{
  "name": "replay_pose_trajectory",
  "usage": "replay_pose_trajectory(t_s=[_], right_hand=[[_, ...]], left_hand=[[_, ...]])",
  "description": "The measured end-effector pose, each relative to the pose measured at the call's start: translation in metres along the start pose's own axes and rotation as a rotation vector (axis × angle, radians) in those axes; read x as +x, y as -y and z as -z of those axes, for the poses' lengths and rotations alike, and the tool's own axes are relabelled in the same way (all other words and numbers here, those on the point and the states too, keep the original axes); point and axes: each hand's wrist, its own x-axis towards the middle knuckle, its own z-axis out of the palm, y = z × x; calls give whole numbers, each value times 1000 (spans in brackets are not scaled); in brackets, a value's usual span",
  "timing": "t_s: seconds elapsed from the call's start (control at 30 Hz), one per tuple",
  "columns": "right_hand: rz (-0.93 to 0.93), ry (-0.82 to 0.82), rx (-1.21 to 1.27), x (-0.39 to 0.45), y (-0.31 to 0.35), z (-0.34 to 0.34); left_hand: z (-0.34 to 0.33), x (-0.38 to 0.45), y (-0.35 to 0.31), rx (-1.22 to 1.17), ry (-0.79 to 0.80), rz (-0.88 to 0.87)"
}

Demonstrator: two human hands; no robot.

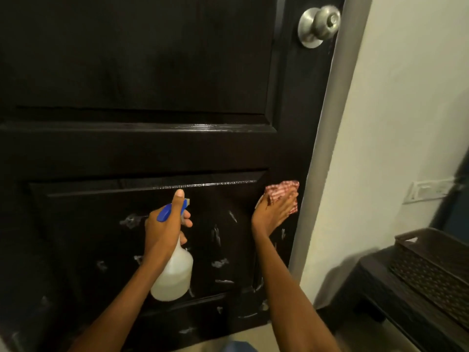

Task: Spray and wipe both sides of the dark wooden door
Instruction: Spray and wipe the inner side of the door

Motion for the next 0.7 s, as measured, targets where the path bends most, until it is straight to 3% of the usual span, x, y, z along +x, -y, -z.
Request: replay_pose_trajectory(t_s=[0.17,0.27,0.37,0.57,0.63,0.7], right_hand=[[-469,90,155,-44,-80,-11],[-602,113,217,-45,-73,-10],[-419,42,181,-28,-34,-7],[203,7,-18,12,38,5],[251,6,-59,11,27,3],[126,-12,-26,-2,-4,-2]], left_hand=[[-5,-8,8,35,1,1],[-8,-11,8,27,12,5],[-13,-11,6,37,24,11],[-28,-6,3,44,61,-14],[-34,-6,9,34,65,-8],[-37,-7,19,42,70,7]])
